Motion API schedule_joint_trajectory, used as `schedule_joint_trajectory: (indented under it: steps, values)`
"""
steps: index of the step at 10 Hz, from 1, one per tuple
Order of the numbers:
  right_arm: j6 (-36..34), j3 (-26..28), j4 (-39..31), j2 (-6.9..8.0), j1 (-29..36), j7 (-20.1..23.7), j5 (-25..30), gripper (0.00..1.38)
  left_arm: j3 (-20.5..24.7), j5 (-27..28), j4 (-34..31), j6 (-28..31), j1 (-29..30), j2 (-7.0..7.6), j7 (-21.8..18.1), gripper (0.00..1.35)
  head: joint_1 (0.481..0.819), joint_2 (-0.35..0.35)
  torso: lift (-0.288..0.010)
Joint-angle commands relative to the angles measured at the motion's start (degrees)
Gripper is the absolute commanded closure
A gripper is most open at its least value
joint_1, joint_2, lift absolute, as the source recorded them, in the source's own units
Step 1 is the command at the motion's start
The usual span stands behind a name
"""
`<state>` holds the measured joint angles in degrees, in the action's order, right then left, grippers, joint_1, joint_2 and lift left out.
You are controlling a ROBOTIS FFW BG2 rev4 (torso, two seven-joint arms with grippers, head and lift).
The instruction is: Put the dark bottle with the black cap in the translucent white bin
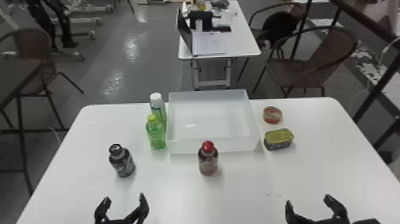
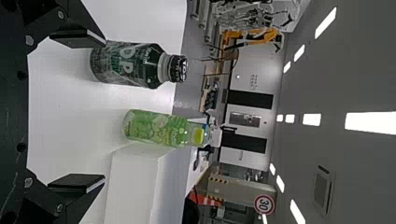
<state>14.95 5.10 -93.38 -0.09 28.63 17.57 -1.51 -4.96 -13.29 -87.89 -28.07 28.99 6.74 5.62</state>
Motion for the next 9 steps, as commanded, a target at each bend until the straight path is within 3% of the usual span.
schedule_joint_trajectory:
  steps: [1, 5, 9]
  values:
    - [0.0, 0.0, 0.0, 0.14, 0.1, 0.0, -0.1, 0.14, 0.4, 0.4, 0.0, -0.3, 0.2, -0.5, 0.0, 0.26, 0.695, 0.061, -0.034]
    - [0.0, 0.0, -0.2, 0.14, 0.5, -0.6, 0.0, 0.14, 1.3, 0.0, 0.0, -0.3, 0.8, -2.17, 0.5, 0.27, 0.695, 0.066, -0.034]
    - [0.0, -0.1, 0.0, 0.14, 0.4, -0.6, -0.2, 0.14, -0.5, -3.0, 2.7, 2.9, -3.0, -0.06, -0.6, 0.27, 0.695, 0.067, -0.034]
